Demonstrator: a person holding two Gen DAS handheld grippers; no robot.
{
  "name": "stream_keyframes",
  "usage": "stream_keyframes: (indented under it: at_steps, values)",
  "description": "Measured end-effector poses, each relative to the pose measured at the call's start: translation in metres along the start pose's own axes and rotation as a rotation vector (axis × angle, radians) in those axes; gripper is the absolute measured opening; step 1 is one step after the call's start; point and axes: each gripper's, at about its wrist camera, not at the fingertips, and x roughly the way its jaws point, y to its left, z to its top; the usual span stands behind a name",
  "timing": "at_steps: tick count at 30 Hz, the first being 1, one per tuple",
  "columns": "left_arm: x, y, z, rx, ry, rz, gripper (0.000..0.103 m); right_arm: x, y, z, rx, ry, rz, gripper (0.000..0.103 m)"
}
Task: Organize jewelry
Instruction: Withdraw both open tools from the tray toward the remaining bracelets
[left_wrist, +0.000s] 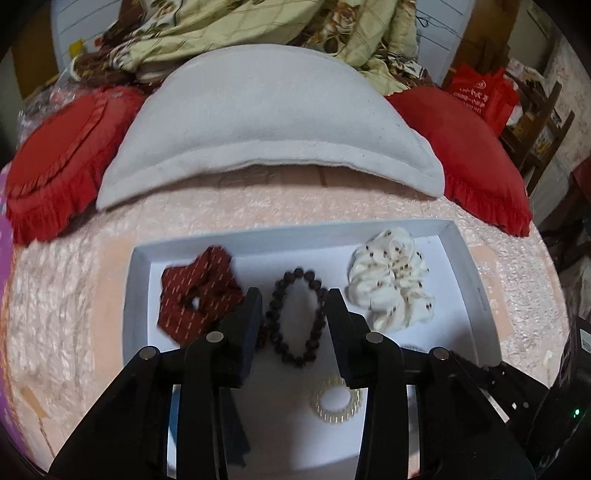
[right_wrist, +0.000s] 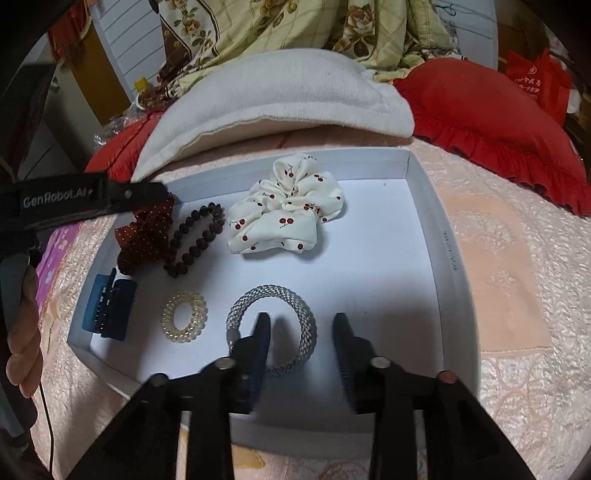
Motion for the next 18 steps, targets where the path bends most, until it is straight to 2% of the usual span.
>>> stream_keyframes:
  at_steps: [2,5,9,12,18]
  values:
    - [-0.013,0.005,-0.013,-0.004,-0.014,0.023,0.035,-0.010,-0.001,-0.005,-0.003,-0.009,0.008,0.034]
    - [-0.037,0.006,-0.039,0.026,-0.059,0.104,0.035,-0.029,-0.005,-0.015,-0.003,-0.032,0.000,0.034]
    - [-0.076,0.008,-0.091,0.041,-0.124,0.150,0.035,-0.061,-0.012,-0.036,0.042,-0.061,0.017,0.035]
    - [-0.096,0.011,-0.125,0.003,-0.134,0.144,0.037,-0.083,-0.011,-0.058,0.068,-0.083,0.029,0.039]
    - [-0.121,0.018,-0.189,-0.121,-0.098,0.153,0.037,-0.112,-0.007,-0.116,0.104,-0.085,0.003,0.040]
